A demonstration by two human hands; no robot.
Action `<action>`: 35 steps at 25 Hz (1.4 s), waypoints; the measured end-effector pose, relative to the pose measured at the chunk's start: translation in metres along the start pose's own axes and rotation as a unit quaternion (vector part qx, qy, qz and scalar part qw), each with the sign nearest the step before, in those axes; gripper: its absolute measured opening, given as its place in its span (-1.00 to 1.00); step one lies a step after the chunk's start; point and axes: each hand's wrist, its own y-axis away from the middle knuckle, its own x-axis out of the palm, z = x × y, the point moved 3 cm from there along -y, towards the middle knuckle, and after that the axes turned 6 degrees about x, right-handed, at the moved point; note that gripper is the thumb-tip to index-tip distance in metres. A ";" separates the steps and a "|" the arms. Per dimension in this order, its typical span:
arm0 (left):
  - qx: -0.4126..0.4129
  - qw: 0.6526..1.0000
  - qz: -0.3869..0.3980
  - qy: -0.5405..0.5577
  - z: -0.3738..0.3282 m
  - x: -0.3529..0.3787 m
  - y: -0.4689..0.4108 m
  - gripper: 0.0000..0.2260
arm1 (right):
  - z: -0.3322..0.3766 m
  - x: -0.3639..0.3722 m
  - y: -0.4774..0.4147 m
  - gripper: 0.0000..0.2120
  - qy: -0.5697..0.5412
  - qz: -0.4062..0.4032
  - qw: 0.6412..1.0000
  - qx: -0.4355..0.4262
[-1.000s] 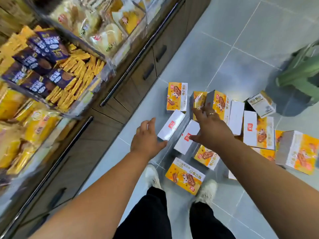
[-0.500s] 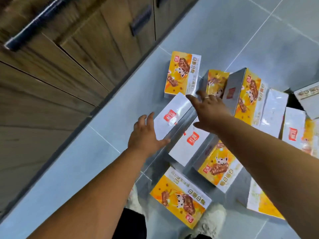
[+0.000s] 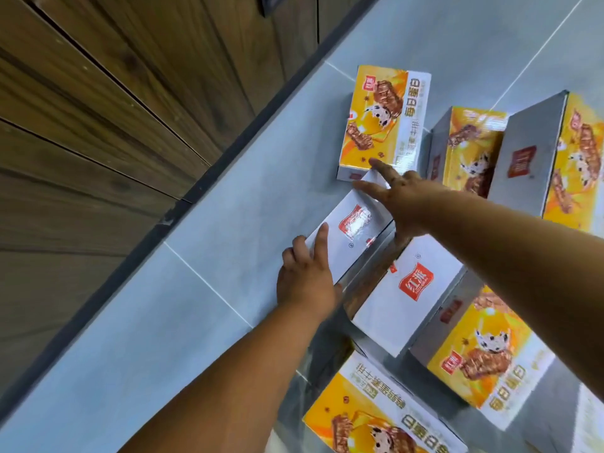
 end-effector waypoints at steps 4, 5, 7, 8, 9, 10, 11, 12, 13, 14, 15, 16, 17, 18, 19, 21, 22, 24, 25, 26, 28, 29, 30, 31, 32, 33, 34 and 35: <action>0.022 1.000 -0.010 0.017 0.015 -0.009 -0.010 -0.09 | 0.003 0.004 0.001 -0.03 -0.005 -0.074 0.997 0.019; 0.026 0.999 -0.007 0.022 0.020 -0.013 -0.012 -0.09 | 0.005 0.006 0.002 -0.09 -0.012 -0.088 0.996 0.028; 0.033 0.999 0.007 0.022 0.031 -0.024 -0.015 -0.08 | 0.010 0.008 0.005 -0.17 -0.031 -0.094 0.994 0.036; 0.037 0.999 0.014 0.021 0.036 -0.032 -0.016 -0.09 | 0.013 0.009 0.006 -0.17 -0.039 -0.090 0.995 0.035; 0.042 0.999 0.019 0.021 0.041 -0.039 -0.015 -0.10 | 0.015 0.008 0.010 -0.17 -0.048 -0.088 0.994 0.034; 0.047 0.999 0.020 0.017 0.043 -0.049 -0.013 -0.11 | 0.015 0.005 0.014 -0.18 -0.063 -0.092 0.993 0.036; 0.049 0.999 0.020 0.012 0.043 -0.060 -0.010 -0.11 | 0.016 -0.002 0.021 -0.20 -0.075 -0.096 0.992 0.038; 0.048 0.999 0.020 0.008 0.043 -0.073 -0.004 -0.12 | 0.017 -0.012 0.031 -0.23 -0.085 -0.099 0.991 0.036; 0.047 0.999 0.024 0.007 0.041 -0.087 0.002 -0.12 | 0.018 -0.024 0.043 -0.25 -0.087 -0.103 0.990 0.034; 0.052 0.998 0.027 0.006 0.039 -0.103 0.009 -0.13 | 0.017 -0.037 0.056 -0.27 -0.080 -0.109 0.990 0.036; 0.059 0.998 0.028 0.008 0.034 -0.120 0.018 -0.14 | 0.015 -0.049 0.070 -0.28 -0.071 -0.113 0.990 0.043; 0.068 0.997 0.025 0.010 0.029 -0.138 0.027 -0.15 | 0.012 -0.063 0.086 -0.27 -0.065 -0.118 0.990 0.048; 0.074 0.997 0.025 0.010 0.024 -0.154 0.036 -0.16 | 0.010 -0.078 0.103 -0.26 -0.059 -0.118 0.990 0.052; 0.072 0.997 0.026 0.003 0.020 -0.170 0.046 -0.16 | 0.008 -0.092 0.119 -0.24 -0.059 -0.116 0.990 0.052; 0.072 0.997 0.026 -0.004 0.016 -0.188 0.059 -0.15 | 0.008 -0.110 0.139 -0.22 -0.057 -0.111 0.991 0.050; 0.084 0.996 0.016 -0.005 0.006 -0.231 0.091 -0.13 | 0.009 -0.146 0.181 -0.18 -0.051 -0.106 0.992 0.047; 0.087 0.996 0.010 -0.002 0.002 -0.252 0.108 -0.13 | 0.010 -0.166 0.204 -0.18 -0.056 -0.108 0.992 0.045; 0.085 0.996 0.011 0.005 -0.007 -0.293 0.149 -0.15 | 0.014 -0.198 0.248 -0.17 -0.065 -0.101 0.992 0.042; 0.083 0.996 0.014 0.006 -0.011 -0.313 0.170 -0.17 | 0.018 -0.212 0.271 -0.16 -0.063 -0.095 0.993 0.039; 0.076 0.997 0.019 0.006 -0.013 -0.329 0.191 -0.18 | 0.022 -0.224 0.290 -0.16 -0.061 -0.091 0.993 0.031; 0.068 0.998 0.012 0.011 -0.020 -0.363 0.227 -0.19 | 0.029 -0.253 0.328 -0.15 -0.062 -0.095 0.993 0.018; 0.071 0.997 0.005 0.001 -0.025 -0.383 0.246 -0.19 | 0.031 -0.271 0.349 -0.15 -0.059 -0.103 0.993 0.013; 0.078 0.997 -0.005 -0.017 -0.031 -0.403 0.263 -0.20 | 0.032 -0.289 0.367 -0.15 -0.054 -0.115 0.992 0.007; 0.081 0.996 -0.016 -0.031 -0.036 -0.423 0.280 -0.21 | 0.034 -0.306 0.383 -0.15 -0.050 -0.125 0.991 -0.002; 0.072 0.996 -0.030 -0.031 -0.042 -0.445 0.302 -0.21 | 0.036 -0.325 0.403 -0.16 -0.045 -0.133 0.990 -0.021; 0.059 0.997 -0.037 -0.025 -0.049 -0.468 0.325 -0.20 | 0.039 -0.343 0.424 -0.17 -0.040 -0.138 0.989 -0.037; 0.044 0.998 -0.041 -0.011 -0.054 -0.486 0.344 -0.18 | 0.041 -0.359 0.440 -0.18 -0.036 -0.143 0.988 -0.049; 0.034 0.998 -0.043 0.003 -0.058 -0.502 0.361 -0.16 | 0.043 -0.374 0.456 -0.19 -0.028 -0.150 0.987 -0.054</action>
